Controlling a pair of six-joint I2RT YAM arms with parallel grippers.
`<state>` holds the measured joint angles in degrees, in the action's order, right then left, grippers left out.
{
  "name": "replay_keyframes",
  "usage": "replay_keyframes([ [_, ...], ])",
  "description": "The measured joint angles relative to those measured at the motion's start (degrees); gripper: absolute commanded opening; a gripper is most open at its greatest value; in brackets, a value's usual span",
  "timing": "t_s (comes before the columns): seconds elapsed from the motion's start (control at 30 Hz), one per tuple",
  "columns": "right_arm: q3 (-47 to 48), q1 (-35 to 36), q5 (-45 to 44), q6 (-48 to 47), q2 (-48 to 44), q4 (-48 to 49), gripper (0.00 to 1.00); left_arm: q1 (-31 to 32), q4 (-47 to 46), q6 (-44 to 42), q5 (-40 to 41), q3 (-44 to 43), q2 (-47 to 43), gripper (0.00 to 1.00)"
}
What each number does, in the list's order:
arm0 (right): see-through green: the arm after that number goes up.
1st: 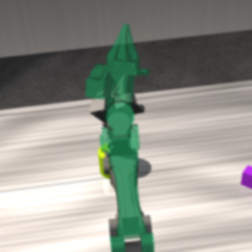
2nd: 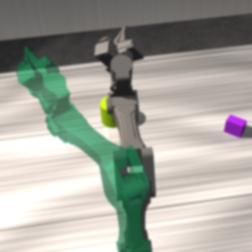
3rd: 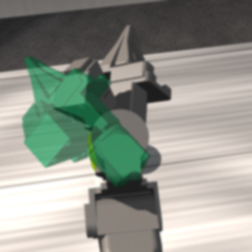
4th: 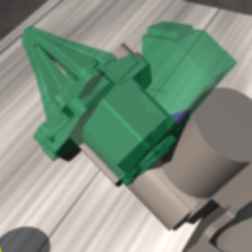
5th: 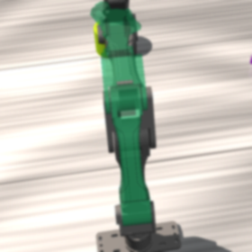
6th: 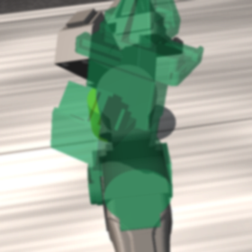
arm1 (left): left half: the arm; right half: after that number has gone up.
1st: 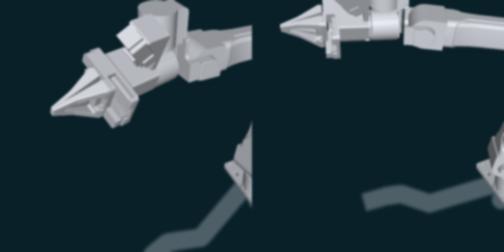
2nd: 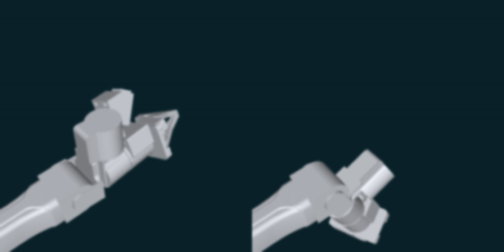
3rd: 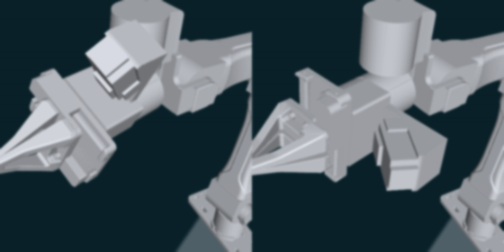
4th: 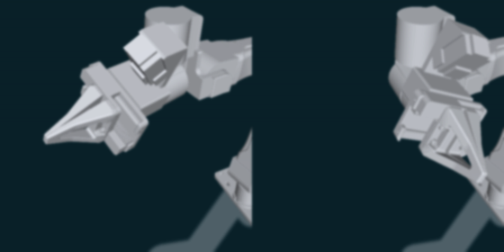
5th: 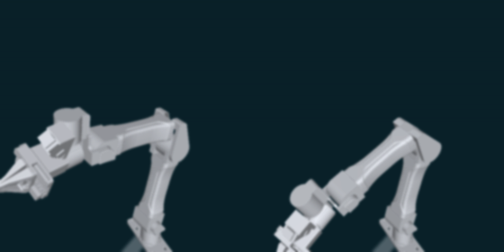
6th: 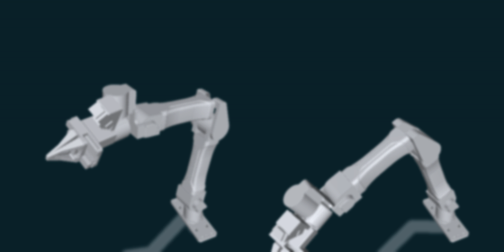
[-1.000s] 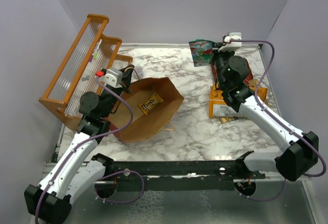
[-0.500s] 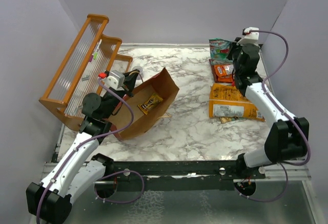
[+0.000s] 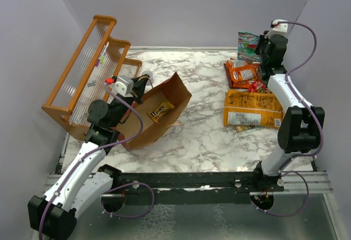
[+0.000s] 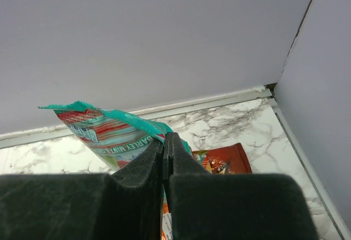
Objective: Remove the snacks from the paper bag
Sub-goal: Place the snack at the center of the board.
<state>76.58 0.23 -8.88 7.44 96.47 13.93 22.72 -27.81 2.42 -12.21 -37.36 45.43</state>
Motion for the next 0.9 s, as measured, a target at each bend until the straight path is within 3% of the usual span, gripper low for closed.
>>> replay_keyframes([
  [0.47, -0.28, -1.42, -9.05, -10.84, 1.64, 1.62, 0.01, 0.28, 0.0, 0.0, 0.0, 0.02, 0.52, 0.0],
  [0.73, -11.13, 10.82, -12.87, -17.88, 5.11, 8.09, 0.01, 0.28, 0.0, -0.22, -0.52, 0.02, 0.81, 0.0],
  [0.9, -16.83, 12.0, -12.68, -18.18, 6.51, 8.28, 0.01, 0.28, -0.46, -0.22, -3.39, 0.04, 1.27, 0.0],
])
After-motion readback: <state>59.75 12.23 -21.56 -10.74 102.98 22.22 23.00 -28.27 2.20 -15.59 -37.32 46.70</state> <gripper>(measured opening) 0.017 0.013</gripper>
